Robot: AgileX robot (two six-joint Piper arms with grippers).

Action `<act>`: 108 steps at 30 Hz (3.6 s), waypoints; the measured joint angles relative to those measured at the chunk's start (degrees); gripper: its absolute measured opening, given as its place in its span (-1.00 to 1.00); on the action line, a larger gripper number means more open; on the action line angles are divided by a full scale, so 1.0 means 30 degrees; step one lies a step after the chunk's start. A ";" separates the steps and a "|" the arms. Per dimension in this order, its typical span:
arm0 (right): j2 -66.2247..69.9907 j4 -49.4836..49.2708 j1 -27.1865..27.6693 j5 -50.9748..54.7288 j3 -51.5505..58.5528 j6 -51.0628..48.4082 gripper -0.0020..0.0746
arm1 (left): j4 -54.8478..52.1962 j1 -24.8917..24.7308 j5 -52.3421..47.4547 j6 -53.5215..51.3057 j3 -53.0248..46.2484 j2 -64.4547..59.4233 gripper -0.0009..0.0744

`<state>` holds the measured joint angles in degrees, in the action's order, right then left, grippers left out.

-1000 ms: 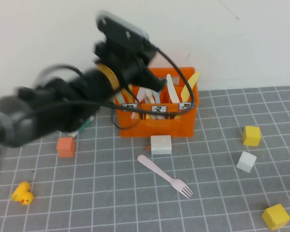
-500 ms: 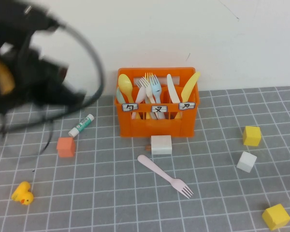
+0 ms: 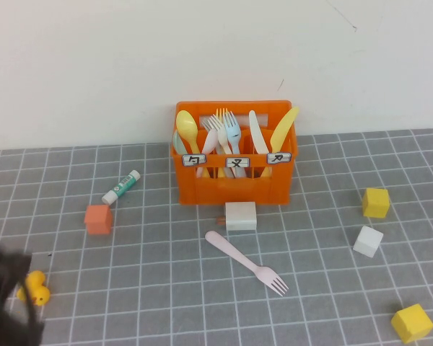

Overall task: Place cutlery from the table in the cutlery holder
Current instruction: Pick up the fork

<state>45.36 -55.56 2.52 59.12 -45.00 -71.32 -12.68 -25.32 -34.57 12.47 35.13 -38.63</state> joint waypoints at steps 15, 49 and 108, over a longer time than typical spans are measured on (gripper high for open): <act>0.7235 0.4054 -0.2552 -0.1831 -0.5437 0.2765 -0.95 | -0.0858 0.0000 0.3949 0.2076 -0.5439 0.6945 -0.97; 2.7128 0.6484 -1.2137 -1.2326 -1.3168 0.5129 -0.95 | -0.1503 0.0000 0.4410 0.3539 -0.6042 0.7451 -0.97; 2.6549 1.0035 -1.5818 -0.1761 -1.2800 0.0428 -0.95 | -0.1852 0.0000 0.5084 0.3529 -0.6056 0.7451 -0.98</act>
<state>125.00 -25.45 -44.94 53.83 -83.40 -70.03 -18.23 -25.32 -19.32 23.06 16.96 -16.27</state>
